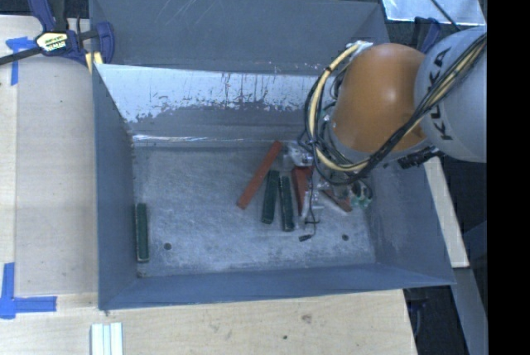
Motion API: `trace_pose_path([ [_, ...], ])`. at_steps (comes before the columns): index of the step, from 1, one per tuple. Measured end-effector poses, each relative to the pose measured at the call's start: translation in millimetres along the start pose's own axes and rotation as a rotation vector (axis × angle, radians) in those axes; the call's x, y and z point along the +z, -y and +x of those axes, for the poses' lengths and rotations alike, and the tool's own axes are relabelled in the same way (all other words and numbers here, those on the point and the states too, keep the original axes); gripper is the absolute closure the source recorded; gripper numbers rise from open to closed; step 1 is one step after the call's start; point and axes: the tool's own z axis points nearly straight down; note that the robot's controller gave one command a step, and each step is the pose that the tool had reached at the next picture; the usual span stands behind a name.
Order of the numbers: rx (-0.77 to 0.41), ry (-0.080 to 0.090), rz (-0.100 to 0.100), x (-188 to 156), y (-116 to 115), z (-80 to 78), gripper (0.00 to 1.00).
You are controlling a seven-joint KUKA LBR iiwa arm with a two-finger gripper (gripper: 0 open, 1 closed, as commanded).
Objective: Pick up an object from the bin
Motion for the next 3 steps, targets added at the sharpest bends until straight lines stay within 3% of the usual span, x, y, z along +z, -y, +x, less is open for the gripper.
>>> trace_pose_path([
  [1,-0.028,-0.011,0.004,87.8,7.8,-41.0,0.00],
  [2,0.028,-0.003,-0.003,85.7,-35.5,-76.1,1.00],
  [3,0.028,-0.003,-0.003,85.8,-35.4,-76.0,1.00],
])
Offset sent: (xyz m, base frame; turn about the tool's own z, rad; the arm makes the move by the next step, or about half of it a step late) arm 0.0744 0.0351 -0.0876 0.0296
